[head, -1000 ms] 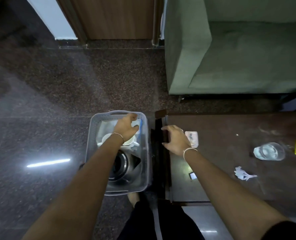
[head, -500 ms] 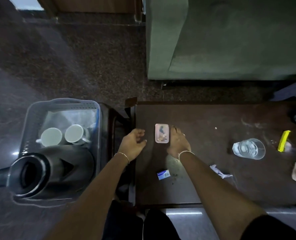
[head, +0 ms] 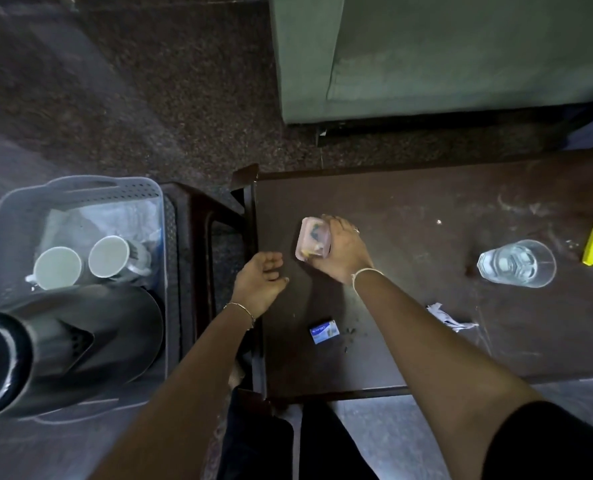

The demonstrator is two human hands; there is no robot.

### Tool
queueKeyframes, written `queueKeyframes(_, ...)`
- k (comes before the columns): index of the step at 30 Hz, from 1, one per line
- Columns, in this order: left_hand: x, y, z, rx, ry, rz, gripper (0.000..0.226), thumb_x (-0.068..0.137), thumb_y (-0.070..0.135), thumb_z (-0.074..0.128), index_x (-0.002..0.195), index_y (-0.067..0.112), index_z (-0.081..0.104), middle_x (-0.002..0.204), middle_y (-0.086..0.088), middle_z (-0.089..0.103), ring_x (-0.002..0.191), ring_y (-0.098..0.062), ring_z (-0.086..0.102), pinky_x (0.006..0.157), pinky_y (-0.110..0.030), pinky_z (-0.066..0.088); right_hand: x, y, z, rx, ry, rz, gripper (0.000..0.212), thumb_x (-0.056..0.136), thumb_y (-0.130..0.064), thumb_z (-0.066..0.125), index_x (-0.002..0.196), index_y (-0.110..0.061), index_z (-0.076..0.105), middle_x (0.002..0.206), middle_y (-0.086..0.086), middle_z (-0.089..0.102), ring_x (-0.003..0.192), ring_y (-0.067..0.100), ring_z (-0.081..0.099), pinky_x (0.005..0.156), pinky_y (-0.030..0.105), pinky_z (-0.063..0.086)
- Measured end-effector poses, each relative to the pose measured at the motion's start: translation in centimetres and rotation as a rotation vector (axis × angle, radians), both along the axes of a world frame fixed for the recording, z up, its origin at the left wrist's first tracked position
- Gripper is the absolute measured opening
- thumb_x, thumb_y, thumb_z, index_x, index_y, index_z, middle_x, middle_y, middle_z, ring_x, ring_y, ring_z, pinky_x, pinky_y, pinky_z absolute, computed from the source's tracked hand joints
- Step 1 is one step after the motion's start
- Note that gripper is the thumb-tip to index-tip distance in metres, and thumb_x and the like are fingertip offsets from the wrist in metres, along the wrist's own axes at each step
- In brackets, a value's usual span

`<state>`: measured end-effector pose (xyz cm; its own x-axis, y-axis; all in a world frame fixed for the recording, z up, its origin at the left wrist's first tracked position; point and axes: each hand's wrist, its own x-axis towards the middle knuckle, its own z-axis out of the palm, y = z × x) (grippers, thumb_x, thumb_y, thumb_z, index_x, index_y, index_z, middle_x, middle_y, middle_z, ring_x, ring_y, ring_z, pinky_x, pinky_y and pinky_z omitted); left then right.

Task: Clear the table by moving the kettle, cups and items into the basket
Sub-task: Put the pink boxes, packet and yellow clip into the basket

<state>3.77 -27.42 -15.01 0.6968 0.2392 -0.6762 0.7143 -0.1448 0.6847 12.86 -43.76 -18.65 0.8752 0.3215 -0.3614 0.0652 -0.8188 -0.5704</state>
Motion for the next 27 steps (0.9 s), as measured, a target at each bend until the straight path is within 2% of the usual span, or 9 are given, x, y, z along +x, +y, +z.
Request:
queueKeyframes(4, -0.5, -0.5, 1.2, -0.026, -0.034, 0.027, 0.064, 0.077, -0.005, 0.072, 0.134, 0.011, 0.045, 0.13, -0.012, 0.057, 0.107, -0.022, 0.059, 0.091, -0.029, 0.049, -0.7, -0.5, 1.7, 0.21, 0.199, -0.238, 0.07, 0.057, -0.068, 0.073, 0.114, -0.031, 0.059, 0.113, -0.009, 0.063, 0.105, 0.01, 0.058, 0.091, 0.026, 0.047)
queueKeyframes(9, -0.4, -1.1, 3.6, -0.116, -0.182, -0.069, 0.093, 0.072, -0.003, 0.078, 0.148, 0.019, 0.029, 0.141, 0.002, 0.043, 0.121, -0.012, 0.047, 0.101, -0.025, 0.043, -1.5, -1.1, 4.4, 0.508, 0.657, -0.395, 0.072, 0.056, -0.079, 0.063, 0.09, -0.016, 0.071, 0.079, 0.0, 0.071, 0.075, 0.014, 0.065, 0.074, 0.028, 0.052)
queueKeyframes(14, 0.2, -1.3, 4.9, -0.232, -0.233, -0.096, 0.073, 0.078, -0.009, 0.069, 0.142, 0.001, 0.036, 0.13, -0.013, 0.055, 0.116, -0.02, 0.054, 0.103, -0.038, 0.045, -2.4, -1.1, 6.7, 0.473, 0.899, -0.244, 0.077, 0.078, -0.082, 0.036, 0.101, -0.016, 0.069, 0.084, 0.011, 0.067, 0.066, 0.015, 0.061, 0.066, 0.027, 0.051)
queueKeyframes(16, -0.1, -1.1, 4.6, -0.221, -0.201, -0.102, 0.057, 0.081, -0.007, 0.068, 0.133, -0.006, 0.044, 0.119, -0.015, 0.059, 0.108, -0.022, 0.056, 0.095, -0.037, 0.049, -2.9, -0.9, 6.9, 0.458, 0.904, -0.257, 0.08, 0.081, -0.082, 0.029, 0.096, -0.014, 0.068, 0.08, 0.011, 0.067, 0.063, 0.016, 0.061, 0.064, 0.027, 0.051)
queueKeyframes(18, -0.9, -0.9, 4.0, -0.186, -0.171, -0.038, 0.048, 0.084, -0.005, 0.065, 0.127, -0.011, 0.046, 0.115, -0.016, 0.06, 0.105, -0.022, 0.057, 0.083, -0.024, 0.053, -3.8, -0.7, 6.5, 0.431, 0.84, -0.339, 0.074, 0.088, -0.074, 0.025, 0.086, -0.012, 0.067, 0.072, 0.007, 0.067, 0.06, 0.016, 0.062, 0.062, 0.026, 0.049)
queueKeyframes(20, -2.0, -0.7, 3.2, -0.138, -0.132, 0.068, 0.041, 0.088, 0.0, 0.063, 0.125, -0.011, 0.049, 0.117, -0.02, 0.062, 0.102, -0.021, 0.058, 0.076, -0.018, 0.053, -5.2, -0.8, 5.1, 0.294, 0.607, -0.338, 0.053, 0.096, -0.055, 0.04, 0.087, -0.011, 0.066, 0.079, 0.007, 0.07, 0.069, 0.022, 0.065, 0.068, 0.032, 0.05)
queueKeyframes(22, -3.3, -0.2, 2.4, -0.116, -0.075, 0.149, 0.037, 0.092, 0.007, 0.06, 0.124, -0.009, 0.053, 0.117, -0.02, 0.063, 0.094, -0.018, 0.061, 0.069, -0.015, 0.053, -6.8, -2.0, 3.3, 0.022, 0.314, -0.115, 0.023, 0.087, -0.032, 0.064, 0.101, -0.014, 0.067, 0.102, 0.007, 0.07, 0.096, 0.026, 0.065, 0.087, 0.036, 0.05)
queueKeyframes(24, -4.6, 0.1, 1.8, -0.138, -0.013, 0.21, 0.034, 0.093, 0.011, 0.058, 0.122, -0.007, 0.055, 0.108, -0.014, 0.063, 0.082, -0.01, 0.061, 0.059, -0.01, 0.05, -8.8, -2.9, 2.0, -0.126, 0.29, 0.158, 0.047, 0.072, -0.02, 0.077, 0.116, -0.019, 0.061, 0.12, 0.006, 0.059, 0.113, 0.027, 0.056, 0.097, 0.035, 0.047)
queueKeyframes(27, -5.9, 0.4, 1.4, -0.159, 0.056, 0.303, 0.024, 0.093, 0.014, 0.06, 0.113, 0.002, 0.059, 0.09, -0.002, 0.064, 0.074, -0.006, 0.058, 0.062, -0.014, 0.049, -11.7, -3.5, 0.0, -0.276, 0.251, 0.438, 0.064, 0.068, -0.013, 0.077, 0.125, -0.019, 0.05, 0.128, 0.009, 0.045, 0.115, 0.032, 0.049, 0.09, 0.041, 0.05)
